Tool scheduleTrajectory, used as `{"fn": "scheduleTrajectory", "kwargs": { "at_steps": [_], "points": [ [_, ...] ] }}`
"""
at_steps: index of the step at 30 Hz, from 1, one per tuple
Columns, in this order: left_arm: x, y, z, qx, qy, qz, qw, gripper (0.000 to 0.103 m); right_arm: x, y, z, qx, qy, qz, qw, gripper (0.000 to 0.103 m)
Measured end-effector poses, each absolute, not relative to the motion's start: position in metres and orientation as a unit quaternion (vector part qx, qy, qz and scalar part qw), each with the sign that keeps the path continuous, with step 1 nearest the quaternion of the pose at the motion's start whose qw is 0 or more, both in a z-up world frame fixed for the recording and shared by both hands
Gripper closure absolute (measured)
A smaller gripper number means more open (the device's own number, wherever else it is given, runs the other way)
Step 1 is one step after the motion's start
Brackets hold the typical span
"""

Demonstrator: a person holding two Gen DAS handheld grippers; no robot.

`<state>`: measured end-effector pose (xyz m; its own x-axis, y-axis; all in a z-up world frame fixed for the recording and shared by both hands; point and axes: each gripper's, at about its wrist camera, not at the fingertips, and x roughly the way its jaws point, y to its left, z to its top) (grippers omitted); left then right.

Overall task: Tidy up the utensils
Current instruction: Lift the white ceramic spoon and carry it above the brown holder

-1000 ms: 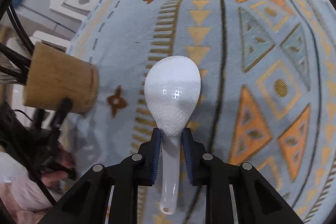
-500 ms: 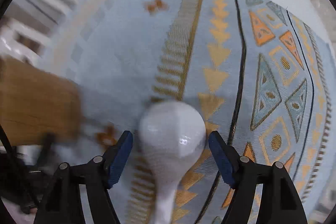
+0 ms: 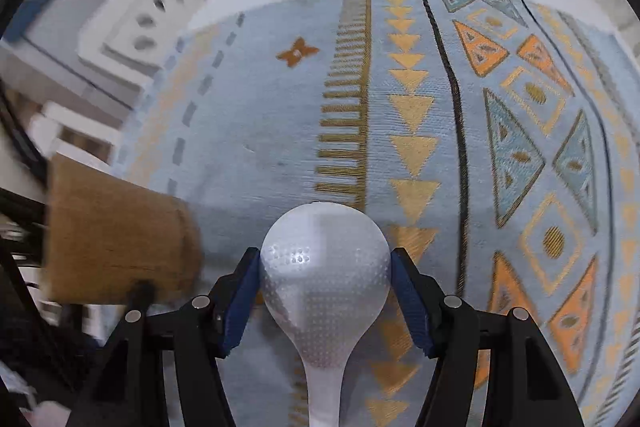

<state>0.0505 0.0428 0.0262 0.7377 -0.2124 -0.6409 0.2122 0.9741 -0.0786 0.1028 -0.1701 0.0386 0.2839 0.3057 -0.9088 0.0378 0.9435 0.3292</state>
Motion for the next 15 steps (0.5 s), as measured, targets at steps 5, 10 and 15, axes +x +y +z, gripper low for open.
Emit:
{"fn": "scheduleTrajectory", "kwargs": {
  "at_steps": [5, 10, 15],
  "points": [
    [0.050, 0.040, 0.025, 0.005, 0.347, -0.111, 0.931, 0.003, 0.083, -0.162, 0.062, 0.157, 0.566, 0.123, 0.800, 0.040],
    [0.048, 0.039, 0.026, 0.010, 0.345, -0.107, 0.933, 0.003, 0.067, -0.140, 0.091, 0.135, 0.533, 0.172, 0.817, 0.040],
    [0.044, 0.037, 0.026, 0.013, 0.340, -0.105, 0.934, 0.003, 0.052, -0.120, 0.113, 0.103, 0.508, 0.201, 0.831, 0.040]
  ]
}}
